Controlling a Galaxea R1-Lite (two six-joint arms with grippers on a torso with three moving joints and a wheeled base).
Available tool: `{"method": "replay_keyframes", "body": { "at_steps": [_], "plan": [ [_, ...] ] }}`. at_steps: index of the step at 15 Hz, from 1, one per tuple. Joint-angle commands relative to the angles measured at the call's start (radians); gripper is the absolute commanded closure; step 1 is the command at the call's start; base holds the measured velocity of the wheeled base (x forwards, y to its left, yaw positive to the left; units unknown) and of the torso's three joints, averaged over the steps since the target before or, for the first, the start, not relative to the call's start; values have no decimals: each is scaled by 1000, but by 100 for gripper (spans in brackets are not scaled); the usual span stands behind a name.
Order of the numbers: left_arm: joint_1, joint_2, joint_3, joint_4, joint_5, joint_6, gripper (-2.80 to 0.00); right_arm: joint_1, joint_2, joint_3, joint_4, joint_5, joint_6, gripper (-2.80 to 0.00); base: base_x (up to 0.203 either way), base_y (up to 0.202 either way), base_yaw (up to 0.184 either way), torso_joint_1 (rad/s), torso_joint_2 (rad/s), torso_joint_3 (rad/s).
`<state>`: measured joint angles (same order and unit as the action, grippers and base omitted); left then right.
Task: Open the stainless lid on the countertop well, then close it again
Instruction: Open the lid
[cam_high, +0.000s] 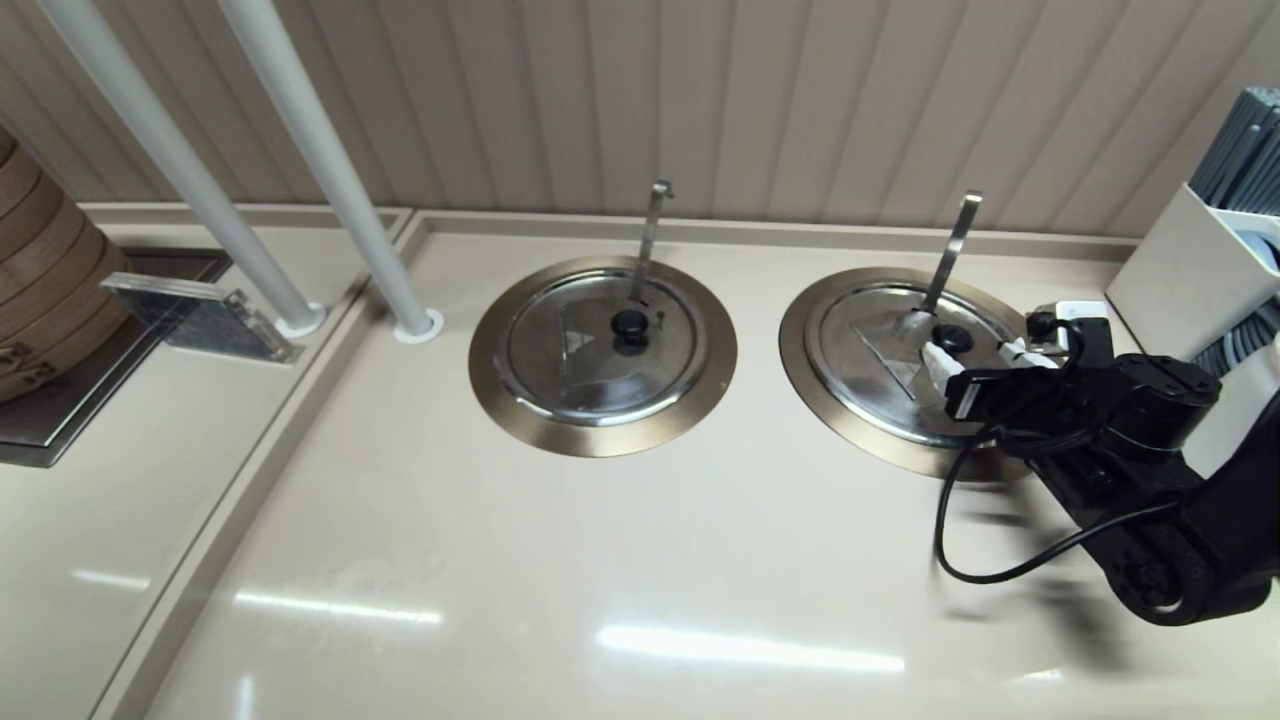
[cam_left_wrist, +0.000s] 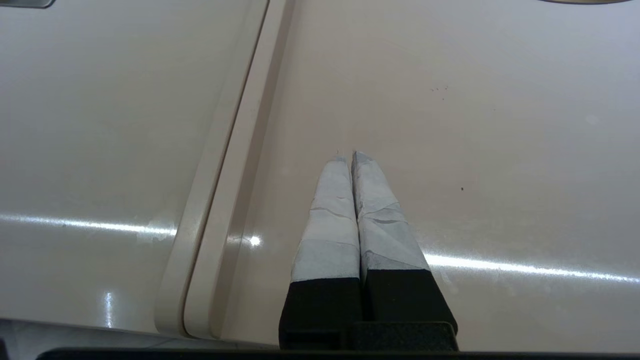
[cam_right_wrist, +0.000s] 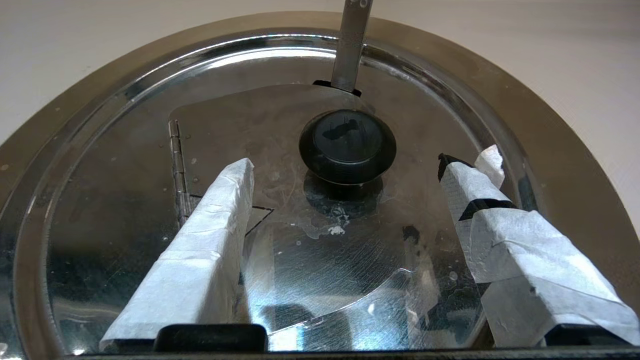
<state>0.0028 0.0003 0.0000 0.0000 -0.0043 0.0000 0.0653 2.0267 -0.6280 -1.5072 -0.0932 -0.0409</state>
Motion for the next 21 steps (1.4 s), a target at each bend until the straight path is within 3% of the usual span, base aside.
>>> {"method": "replay_keyframes", "body": {
  "at_steps": [1, 10, 15, 21],
  "plan": [
    [0, 1, 0, 0, 0, 0, 0, 1, 25, -20, -8, 1, 1, -280, 0, 0, 0, 0, 0, 0],
    [0, 1, 0, 0, 0, 0, 0, -4, 103, -121, -7, 4, 24, -280, 0, 0, 0, 0, 0, 0],
    [0, 1, 0, 0, 0, 0, 0, 14, 101, -125, -5, 4, 79, -280, 0, 0, 0, 0, 0, 0],
    [0, 1, 0, 0, 0, 0, 0, 27, 95, -125, -4, 4, 87, -280, 0, 0, 0, 0, 0, 0]
  ]
}}
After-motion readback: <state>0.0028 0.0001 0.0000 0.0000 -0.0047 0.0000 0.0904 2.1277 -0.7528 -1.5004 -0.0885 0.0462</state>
